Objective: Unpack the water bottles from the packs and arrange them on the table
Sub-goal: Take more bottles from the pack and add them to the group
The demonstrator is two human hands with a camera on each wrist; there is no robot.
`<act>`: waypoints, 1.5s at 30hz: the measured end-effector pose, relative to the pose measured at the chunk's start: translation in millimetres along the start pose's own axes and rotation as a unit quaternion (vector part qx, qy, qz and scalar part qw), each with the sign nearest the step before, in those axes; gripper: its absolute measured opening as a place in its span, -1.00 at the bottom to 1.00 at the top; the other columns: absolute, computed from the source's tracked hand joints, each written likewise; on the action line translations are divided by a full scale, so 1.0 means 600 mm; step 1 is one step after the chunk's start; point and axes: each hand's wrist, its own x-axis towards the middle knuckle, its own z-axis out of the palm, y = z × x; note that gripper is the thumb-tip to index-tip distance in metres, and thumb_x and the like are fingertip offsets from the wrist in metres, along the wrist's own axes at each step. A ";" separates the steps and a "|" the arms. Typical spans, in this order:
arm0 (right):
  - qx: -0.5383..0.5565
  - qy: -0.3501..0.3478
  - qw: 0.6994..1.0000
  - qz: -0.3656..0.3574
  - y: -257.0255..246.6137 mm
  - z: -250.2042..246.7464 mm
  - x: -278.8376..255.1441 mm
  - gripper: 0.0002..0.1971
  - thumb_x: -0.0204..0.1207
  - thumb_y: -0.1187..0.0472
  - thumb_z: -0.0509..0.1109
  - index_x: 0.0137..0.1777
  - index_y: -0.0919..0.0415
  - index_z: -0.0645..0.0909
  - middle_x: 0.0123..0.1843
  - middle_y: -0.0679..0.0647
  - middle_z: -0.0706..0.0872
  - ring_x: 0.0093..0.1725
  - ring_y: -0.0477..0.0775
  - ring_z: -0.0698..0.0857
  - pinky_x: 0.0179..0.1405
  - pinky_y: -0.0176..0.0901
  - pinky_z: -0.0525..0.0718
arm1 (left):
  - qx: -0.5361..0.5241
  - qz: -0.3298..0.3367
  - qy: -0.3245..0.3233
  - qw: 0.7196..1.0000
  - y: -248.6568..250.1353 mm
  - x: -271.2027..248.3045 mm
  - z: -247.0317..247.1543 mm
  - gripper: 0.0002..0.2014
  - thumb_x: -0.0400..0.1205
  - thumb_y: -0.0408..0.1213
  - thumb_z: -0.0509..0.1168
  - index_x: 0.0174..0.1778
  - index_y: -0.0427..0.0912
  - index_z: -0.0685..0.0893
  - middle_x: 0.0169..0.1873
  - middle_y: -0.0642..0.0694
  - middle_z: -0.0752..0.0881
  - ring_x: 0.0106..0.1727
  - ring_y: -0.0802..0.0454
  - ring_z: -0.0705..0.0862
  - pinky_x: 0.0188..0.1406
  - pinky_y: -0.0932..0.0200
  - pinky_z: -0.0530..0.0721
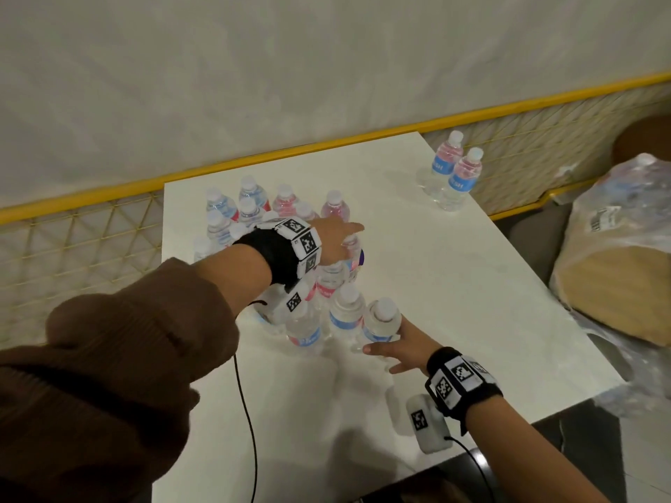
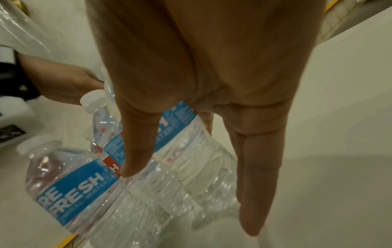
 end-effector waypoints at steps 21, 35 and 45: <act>0.006 0.029 0.999 -0.043 0.013 0.016 0.008 -0.17 0.37 0.06 0.57 0.56 -0.14 0.19 0.45 0.01 0.45 0.41 0.17 0.51 0.01 0.03 0.75 | 0.232 0.014 -0.208 0.950 0.004 -0.142 0.062 -0.28 0.55 -0.17 0.43 0.61 0.06 0.26 0.53 -0.06 0.39 0.54 -0.06 0.37 0.38 0.08 0.42; -0.075 0.011 0.989 -0.124 0.000 0.046 0.007 -0.12 0.39 0.20 0.56 0.61 0.05 0.11 0.41 -0.04 0.47 0.23 -0.04 0.49 0.06 -0.29 0.51 | 0.156 0.010 -0.044 0.987 -0.001 -0.149 0.022 -0.49 0.52 0.01 0.39 0.28 -0.17 0.45 0.08 -0.14 0.61 -0.02 -0.08 0.58 -0.11 0.12 0.51; -0.141 0.018 0.981 -0.135 -0.030 0.092 0.007 -0.15 0.41 0.12 0.54 0.61 0.10 0.13 0.52 0.08 0.45 0.44 0.15 0.50 0.43 -0.07 0.43 | 0.217 0.065 -0.132 0.965 0.001 -0.121 0.034 -0.57 0.64 -0.40 0.25 0.46 -0.12 0.52 0.36 -0.17 0.59 0.36 -0.12 0.55 0.24 0.09 0.51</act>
